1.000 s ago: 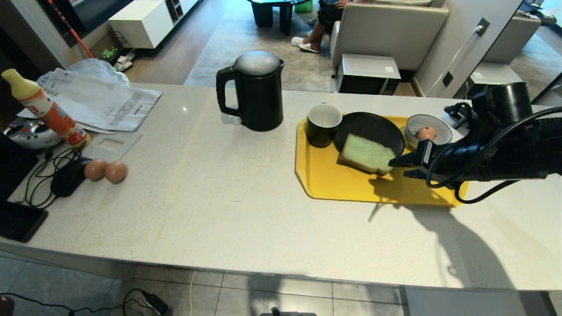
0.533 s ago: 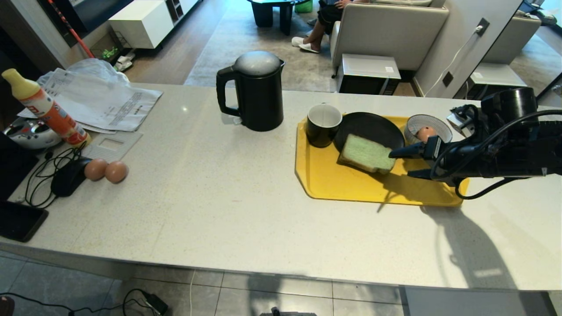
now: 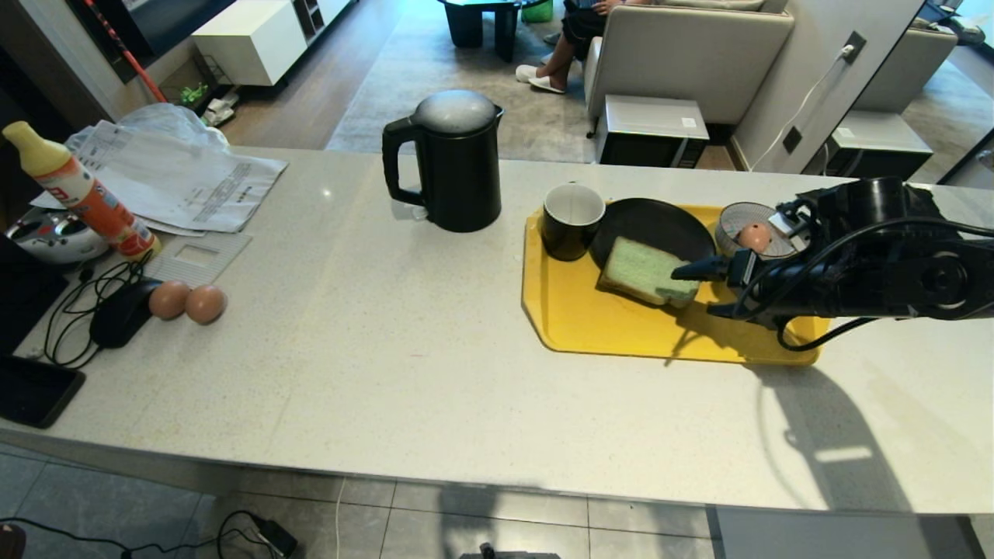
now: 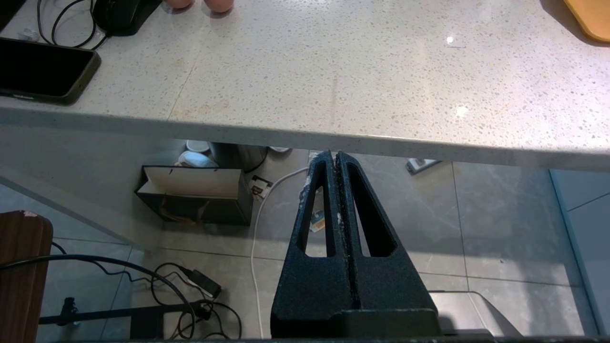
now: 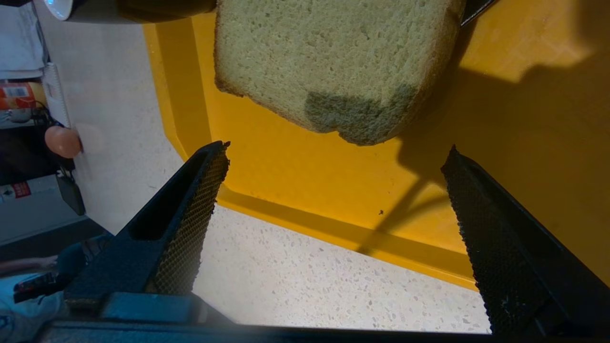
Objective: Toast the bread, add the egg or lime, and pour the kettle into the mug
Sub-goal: Pick up the bread slice
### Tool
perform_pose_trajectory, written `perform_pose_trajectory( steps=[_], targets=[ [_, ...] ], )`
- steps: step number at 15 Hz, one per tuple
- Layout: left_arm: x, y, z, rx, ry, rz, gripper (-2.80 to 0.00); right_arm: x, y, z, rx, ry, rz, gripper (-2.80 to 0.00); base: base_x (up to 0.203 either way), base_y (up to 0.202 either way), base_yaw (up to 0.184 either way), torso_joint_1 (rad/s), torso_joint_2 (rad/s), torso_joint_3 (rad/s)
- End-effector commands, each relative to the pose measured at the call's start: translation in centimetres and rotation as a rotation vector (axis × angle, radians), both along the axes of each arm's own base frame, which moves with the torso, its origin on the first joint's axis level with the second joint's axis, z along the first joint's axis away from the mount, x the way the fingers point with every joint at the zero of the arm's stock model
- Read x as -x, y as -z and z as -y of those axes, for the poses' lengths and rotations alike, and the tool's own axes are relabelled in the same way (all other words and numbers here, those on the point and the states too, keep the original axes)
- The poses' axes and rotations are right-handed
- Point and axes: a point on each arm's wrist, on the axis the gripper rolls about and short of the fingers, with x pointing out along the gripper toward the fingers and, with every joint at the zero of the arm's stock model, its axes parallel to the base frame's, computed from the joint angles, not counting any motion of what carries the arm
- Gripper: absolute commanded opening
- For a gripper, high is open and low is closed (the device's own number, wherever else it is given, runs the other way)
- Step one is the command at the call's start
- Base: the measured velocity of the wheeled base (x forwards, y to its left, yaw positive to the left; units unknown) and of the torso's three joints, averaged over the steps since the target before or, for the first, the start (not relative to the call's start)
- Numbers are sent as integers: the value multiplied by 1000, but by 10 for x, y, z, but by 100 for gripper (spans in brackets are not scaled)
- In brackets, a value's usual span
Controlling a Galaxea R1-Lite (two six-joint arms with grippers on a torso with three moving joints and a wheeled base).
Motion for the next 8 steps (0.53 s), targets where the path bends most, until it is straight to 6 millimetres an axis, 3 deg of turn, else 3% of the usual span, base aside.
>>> perform_pose_trajectory(
  steps=[1, 8],
  targets=[
    [-1, 5, 0, 1, -1, -15, -280, -7, 10, 0, -2, 1, -27, 0, 0, 0, 0, 0, 0, 0],
    [-1, 5, 0, 1, 5, -15, -280, -17, 11, 0, -13, 6, -22, 0, 0, 0, 0, 0, 0, 0]
  ],
)
